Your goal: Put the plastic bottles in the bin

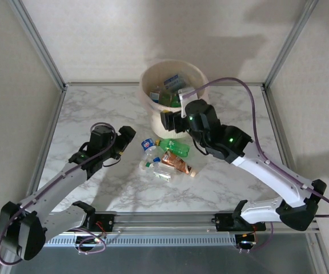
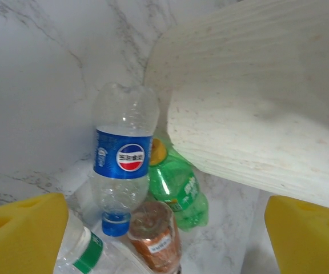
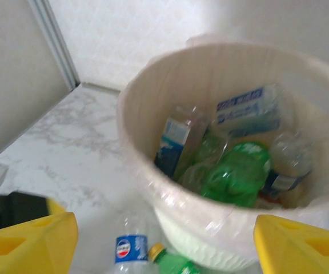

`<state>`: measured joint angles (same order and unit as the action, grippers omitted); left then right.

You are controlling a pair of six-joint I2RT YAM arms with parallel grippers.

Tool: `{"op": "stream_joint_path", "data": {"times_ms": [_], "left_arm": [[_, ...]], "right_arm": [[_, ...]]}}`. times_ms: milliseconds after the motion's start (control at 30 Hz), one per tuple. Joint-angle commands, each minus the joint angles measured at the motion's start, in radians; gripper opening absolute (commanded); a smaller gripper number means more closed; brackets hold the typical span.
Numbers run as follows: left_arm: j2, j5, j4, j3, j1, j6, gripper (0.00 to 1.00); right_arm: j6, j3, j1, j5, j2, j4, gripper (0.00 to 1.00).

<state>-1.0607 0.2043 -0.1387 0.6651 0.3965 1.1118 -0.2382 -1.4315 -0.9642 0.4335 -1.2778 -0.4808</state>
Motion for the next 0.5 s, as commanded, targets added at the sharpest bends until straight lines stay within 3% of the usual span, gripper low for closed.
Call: {"op": "stream_joint_path", "data": {"times_ms": [0, 467], "left_arm": [[-0.061, -0.047, 0.041, 0.014, 0.022, 0.013, 0.88], [-0.359, -0.107, 0.045, 0.135, 0.105, -0.154, 0.86]], "right_arm": [[-0.103, 0.038, -0.025, -0.033, 0.021, 0.002, 0.79], [-0.141, 0.074, -0.036, -0.062, 0.032, 0.027, 0.77]]}}
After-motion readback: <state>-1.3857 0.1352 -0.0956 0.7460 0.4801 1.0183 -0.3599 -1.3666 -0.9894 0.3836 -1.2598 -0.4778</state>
